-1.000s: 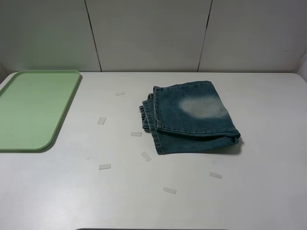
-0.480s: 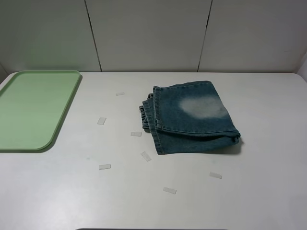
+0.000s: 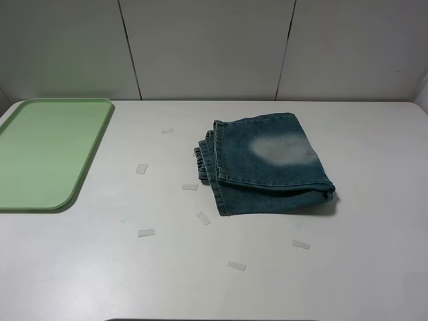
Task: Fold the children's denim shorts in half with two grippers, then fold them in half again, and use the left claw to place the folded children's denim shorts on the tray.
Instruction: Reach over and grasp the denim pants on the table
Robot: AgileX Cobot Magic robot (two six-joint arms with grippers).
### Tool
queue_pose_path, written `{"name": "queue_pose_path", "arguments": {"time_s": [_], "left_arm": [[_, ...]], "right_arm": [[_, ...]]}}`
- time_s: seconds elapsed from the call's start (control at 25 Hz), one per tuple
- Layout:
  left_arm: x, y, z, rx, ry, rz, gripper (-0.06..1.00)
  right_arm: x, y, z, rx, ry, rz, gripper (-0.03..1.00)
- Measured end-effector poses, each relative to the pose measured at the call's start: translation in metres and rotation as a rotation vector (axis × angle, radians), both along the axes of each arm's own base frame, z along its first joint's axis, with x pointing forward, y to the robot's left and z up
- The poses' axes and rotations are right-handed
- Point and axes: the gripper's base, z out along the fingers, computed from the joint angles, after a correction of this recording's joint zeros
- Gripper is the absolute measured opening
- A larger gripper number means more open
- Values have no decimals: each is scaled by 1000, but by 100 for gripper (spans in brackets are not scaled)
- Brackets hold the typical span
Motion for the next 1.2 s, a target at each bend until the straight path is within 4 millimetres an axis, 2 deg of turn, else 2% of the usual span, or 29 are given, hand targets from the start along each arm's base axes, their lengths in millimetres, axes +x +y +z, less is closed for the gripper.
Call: {"name": "queue_pose_path", "arguments": {"time_s": [0.32, 0.52, 0.64, 0.68, 0.72, 0.76, 0.88, 1.04, 1.08, 1.12, 1.16, 1.2], "left_arm": [[3, 0, 2, -2, 12, -1, 94], [26, -1, 21, -38, 133, -18, 94], [49, -2, 37, -71, 216, -33, 94], [49, -2, 37, -71, 216, -33, 94], [58, -3, 43, -80, 242, -42, 94], [78, -3, 53, -92, 296, -61, 94], [107, -3, 64, -98, 357, -86, 94], [149, -1, 69, -100, 432, -100, 94], [149, -1, 69, -100, 432, -100, 94], [167, -1, 65, -114, 450, -98, 94], [176, -1, 62, -124, 457, -97, 94], [176, -1, 62, -124, 457, -97, 94]], "right_arm": [[0, 0, 0, 0, 0, 0, 69], [0, 0, 0, 0, 0, 0, 69], [0, 0, 0, 0, 0, 0, 69], [0, 0, 0, 0, 0, 0, 69], [0, 0, 0, 0, 0, 0, 69], [0, 0, 0, 0, 0, 0, 69], [0, 0, 0, 0, 0, 0, 69], [0, 0, 0, 0, 0, 0, 69], [0, 0, 0, 0, 0, 0, 69], [0, 0, 0, 0, 0, 0, 69], [0, 0, 0, 0, 0, 0, 69], [0, 0, 0, 0, 0, 0, 69]]}}
